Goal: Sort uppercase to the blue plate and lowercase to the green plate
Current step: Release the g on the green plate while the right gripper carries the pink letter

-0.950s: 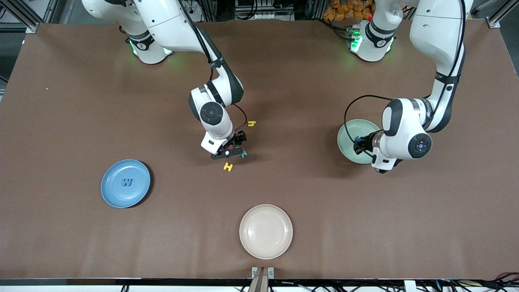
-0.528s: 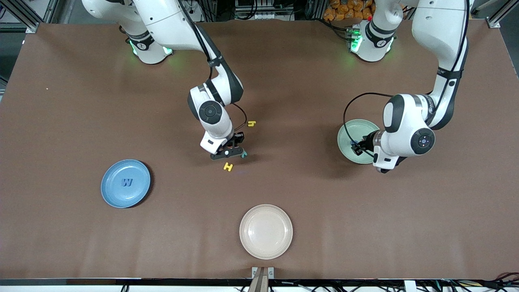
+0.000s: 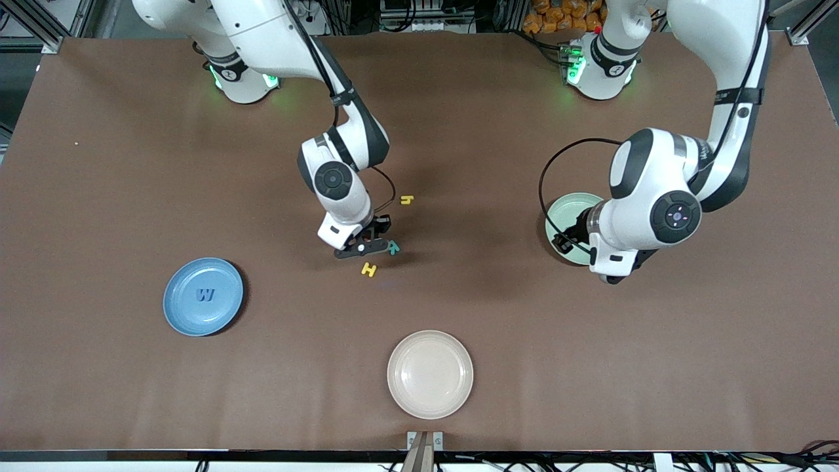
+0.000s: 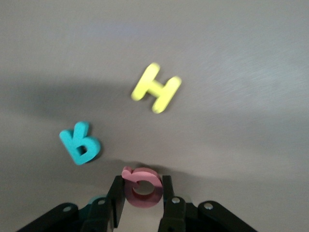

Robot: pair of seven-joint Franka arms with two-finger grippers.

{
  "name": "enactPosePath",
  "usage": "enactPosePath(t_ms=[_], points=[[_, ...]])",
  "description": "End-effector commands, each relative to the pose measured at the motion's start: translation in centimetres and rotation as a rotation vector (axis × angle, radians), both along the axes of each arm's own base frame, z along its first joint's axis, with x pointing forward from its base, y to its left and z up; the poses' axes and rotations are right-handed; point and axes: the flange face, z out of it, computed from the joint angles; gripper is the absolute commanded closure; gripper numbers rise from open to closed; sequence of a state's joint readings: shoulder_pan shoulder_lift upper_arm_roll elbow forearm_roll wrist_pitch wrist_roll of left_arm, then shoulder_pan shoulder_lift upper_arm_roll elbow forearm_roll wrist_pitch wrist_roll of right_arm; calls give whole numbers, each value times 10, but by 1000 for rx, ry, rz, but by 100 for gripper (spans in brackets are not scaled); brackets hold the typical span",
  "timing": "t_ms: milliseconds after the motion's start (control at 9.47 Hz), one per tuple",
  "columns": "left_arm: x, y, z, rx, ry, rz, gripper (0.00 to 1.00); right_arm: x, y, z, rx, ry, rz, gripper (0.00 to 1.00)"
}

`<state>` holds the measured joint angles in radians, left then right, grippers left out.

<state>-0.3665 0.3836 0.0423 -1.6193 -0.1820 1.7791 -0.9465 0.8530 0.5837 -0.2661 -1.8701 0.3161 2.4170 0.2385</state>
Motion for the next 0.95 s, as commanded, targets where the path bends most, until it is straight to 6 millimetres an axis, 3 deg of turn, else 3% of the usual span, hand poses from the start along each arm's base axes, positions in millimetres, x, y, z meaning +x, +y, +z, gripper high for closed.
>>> enactPosePath(t_ms=[0,317,528,633,739,845], points=[[3,-36,40,1,-29,60,35,32,-69,42,13,6,-98,100],[-25,-106,29,-14,11,35,35,77,-182,59,-46,-33,-103,100],[-46,-159,-4,-32,37,-5,38,95,-258,58,-51,-35,-76,100],[-54,-183,-30,-11,28,7,39,100,-298,57,-52,-33,-53,100],[-61,-207,-60,13,7,38,39,102,-320,55,-52,-32,-47,100],[-67,-227,-80,-3,-21,74,39,103,-326,55,-53,-33,-56,99]])
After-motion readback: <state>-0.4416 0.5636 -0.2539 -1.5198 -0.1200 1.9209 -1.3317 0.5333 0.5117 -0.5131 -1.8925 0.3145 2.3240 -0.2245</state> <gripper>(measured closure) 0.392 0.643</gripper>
